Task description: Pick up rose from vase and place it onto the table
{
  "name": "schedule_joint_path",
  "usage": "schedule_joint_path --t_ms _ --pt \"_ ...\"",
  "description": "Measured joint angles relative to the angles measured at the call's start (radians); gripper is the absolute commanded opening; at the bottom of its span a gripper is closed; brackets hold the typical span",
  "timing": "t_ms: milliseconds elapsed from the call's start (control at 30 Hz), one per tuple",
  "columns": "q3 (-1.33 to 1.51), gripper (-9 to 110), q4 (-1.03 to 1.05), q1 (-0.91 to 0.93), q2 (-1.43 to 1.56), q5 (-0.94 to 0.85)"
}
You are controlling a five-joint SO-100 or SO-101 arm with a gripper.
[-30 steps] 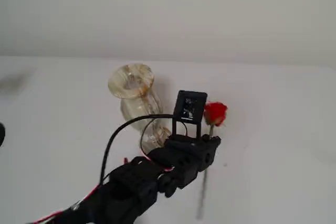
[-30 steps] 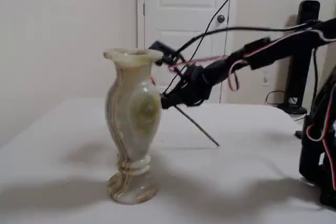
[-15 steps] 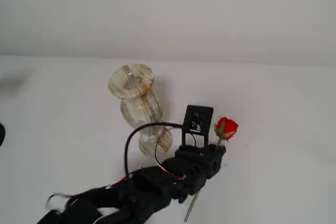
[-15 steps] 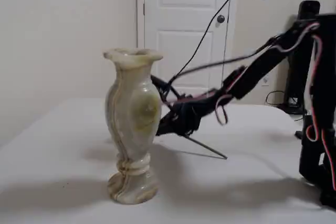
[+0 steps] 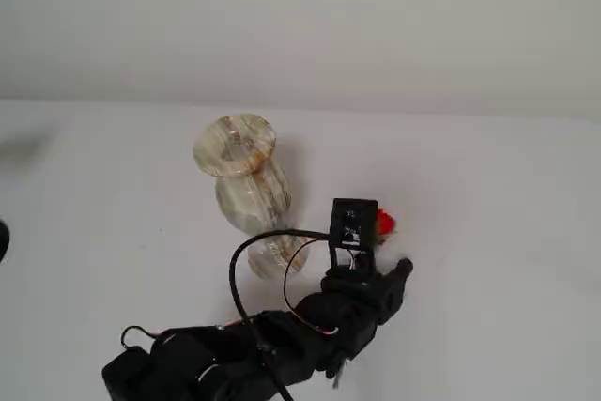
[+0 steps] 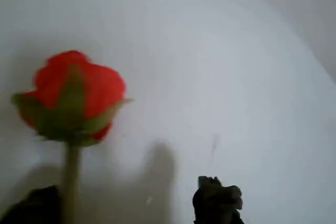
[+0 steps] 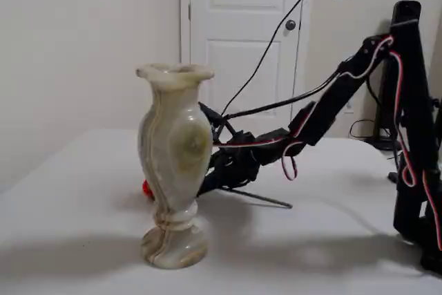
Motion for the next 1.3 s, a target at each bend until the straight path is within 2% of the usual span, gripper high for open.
schedule_joint_path --t_ms 300,467,567,900,1133,1300 --pt "0.0 47 0.0 0.046 0.0 -0.02" --pt "0.0 40 0.109 0.046 0.043 0.067" --pt "0.0 35 0.235 0.043 0.141 0.153" --pt "-0.037 1 0.778 -0.041 0.523 0.419" --pt "-0.046 0 1.043 -0.089 0.765 0.635" --pt "-0.051 0 1.279 -0.11 1.049 0.988"
